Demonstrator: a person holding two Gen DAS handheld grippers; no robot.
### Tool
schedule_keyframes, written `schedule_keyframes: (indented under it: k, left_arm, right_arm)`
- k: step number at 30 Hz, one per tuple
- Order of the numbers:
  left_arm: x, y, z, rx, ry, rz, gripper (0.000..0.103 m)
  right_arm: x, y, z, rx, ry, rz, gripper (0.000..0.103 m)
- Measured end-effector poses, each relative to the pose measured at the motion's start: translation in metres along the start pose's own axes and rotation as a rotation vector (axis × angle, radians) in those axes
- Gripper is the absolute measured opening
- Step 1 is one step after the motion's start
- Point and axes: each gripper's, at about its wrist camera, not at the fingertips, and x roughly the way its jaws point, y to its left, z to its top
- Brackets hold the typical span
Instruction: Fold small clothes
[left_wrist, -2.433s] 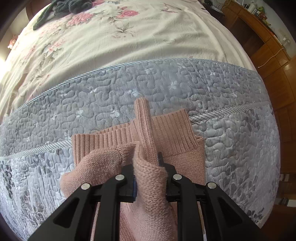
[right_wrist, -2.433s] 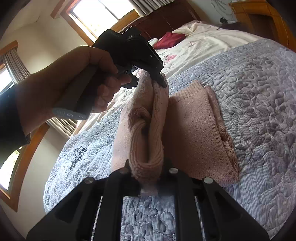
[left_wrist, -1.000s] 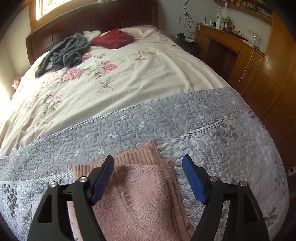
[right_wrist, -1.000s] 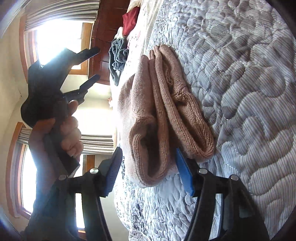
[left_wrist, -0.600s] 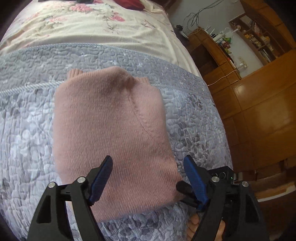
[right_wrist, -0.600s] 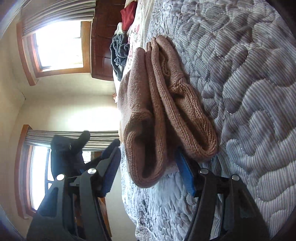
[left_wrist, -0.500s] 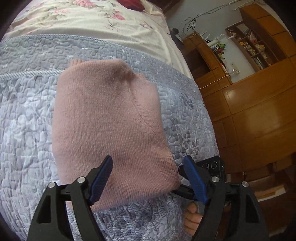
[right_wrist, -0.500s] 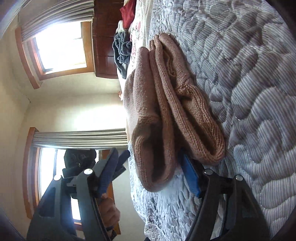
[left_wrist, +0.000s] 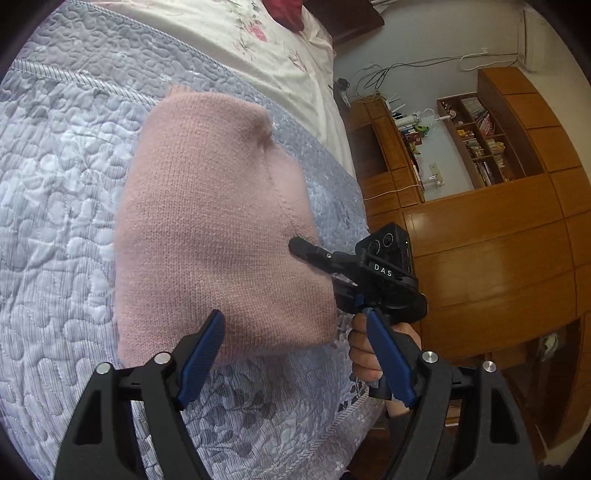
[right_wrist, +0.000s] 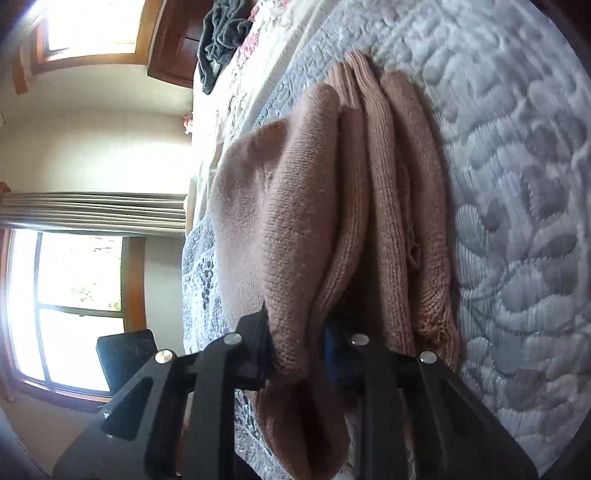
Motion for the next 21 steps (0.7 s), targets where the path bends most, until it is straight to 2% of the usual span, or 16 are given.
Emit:
schedule_keyframes:
  k: [2, 4, 8, 9, 11, 12, 14, 16, 18, 21]
  left_arm:
    - [0.000, -0.005, 0.000, 0.019, 0.012, -0.016, 0.079]
    - [0.003, -0.008, 0.000, 0.032, 0.022, -0.028, 0.079]
    - [0.017, 0.006, -0.002, -0.009, 0.042, -0.025, 0.077]
    - [0.020, 0.010, -0.002, -0.026, 0.050, -0.021, 0.077]
    - [0.019, 0.011, 0.003, -0.028, 0.055, -0.035, 0.077]
    - [0.014, 0.008, 0.010, -0.013, 0.044, -0.046, 0.077]
    - [0.004, -0.001, 0.031, 0.026, 0.015, -0.062, 0.077]
    - [-0.002, -0.007, 0.059, 0.053, -0.009, -0.081, 0.077]
    - [-0.003, -0.009, 0.089, 0.072, -0.033, -0.077, 0.077]
    - [0.008, -0.002, 0.125, 0.049, -0.022, -0.110, 0.077]
  right_arm:
    - [-0.024, 0.011, -0.001, -0.046, -0.059, -0.032, 0.019]
    - [-0.038, 0.007, -0.005, -0.041, -0.085, -0.060, 0.019]
    - [-0.015, -0.027, -0.010, -0.004, -0.037, -0.166, 0.019]
    - [-0.012, -0.032, -0.013, -0.002, -0.034, -0.163, 0.020]
    - [-0.011, -0.030, -0.016, -0.025, -0.032, -0.147, 0.027]
    - [-0.010, -0.028, -0.013, -0.018, -0.024, -0.120, 0.031]
    - [-0.023, -0.023, -0.005, -0.007, -0.054, -0.101, 0.056]
    - [-0.037, -0.014, 0.010, -0.032, -0.125, -0.121, 0.059]
    - [-0.037, -0.010, 0.029, -0.034, -0.129, -0.140, 0.059]
    - [-0.021, -0.009, 0.052, -0.055, -0.115, -0.211, 0.058]
